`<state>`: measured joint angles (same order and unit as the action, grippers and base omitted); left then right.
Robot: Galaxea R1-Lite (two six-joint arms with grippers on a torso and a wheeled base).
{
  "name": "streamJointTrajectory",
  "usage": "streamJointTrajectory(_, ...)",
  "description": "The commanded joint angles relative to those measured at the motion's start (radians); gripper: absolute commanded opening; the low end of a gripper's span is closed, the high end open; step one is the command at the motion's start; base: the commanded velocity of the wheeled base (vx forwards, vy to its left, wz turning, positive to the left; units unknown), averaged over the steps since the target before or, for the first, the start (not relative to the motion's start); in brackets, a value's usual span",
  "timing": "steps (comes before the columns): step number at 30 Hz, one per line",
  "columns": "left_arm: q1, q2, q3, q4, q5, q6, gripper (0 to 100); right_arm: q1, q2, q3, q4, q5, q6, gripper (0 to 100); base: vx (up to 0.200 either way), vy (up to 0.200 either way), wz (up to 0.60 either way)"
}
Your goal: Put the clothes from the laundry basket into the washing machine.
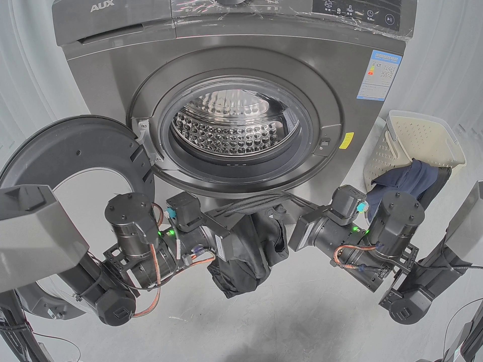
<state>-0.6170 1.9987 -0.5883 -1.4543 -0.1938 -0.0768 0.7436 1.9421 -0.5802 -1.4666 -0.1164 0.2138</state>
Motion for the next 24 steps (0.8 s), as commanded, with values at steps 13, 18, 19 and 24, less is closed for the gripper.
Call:
streamJointTrajectory(13, 0.008, -0.227, 0.042, 0.015, -0.068, -0.021, 0, 0.036, 0.003, 0.125, -0.037, 0.018, -0.005, 100, 0.000, 0.000, 0.00)
streamJointTrajectory(18, 0.013, -0.232, 0.035, 0.002, -0.068, -0.023, 0, 0.026, 0.008, 0.183, -0.037, 0.024, -0.008, 100, 0.000, 0.000, 0.00)
streamJointTrajectory(19, 0.014, -0.244, 0.035, 0.000, -0.068, -0.023, 0, 0.022, 0.014, 0.197, -0.037, 0.035, -0.010, 100, 0.000, 0.000, 0.00)
streamJointTrajectory(24, 0.019, -0.291, 0.036, 0.002, -0.102, -0.049, 0, -0.015, 0.058, 0.198, -0.038, 0.041, -0.011, 100, 0.000, 0.000, 0.00)
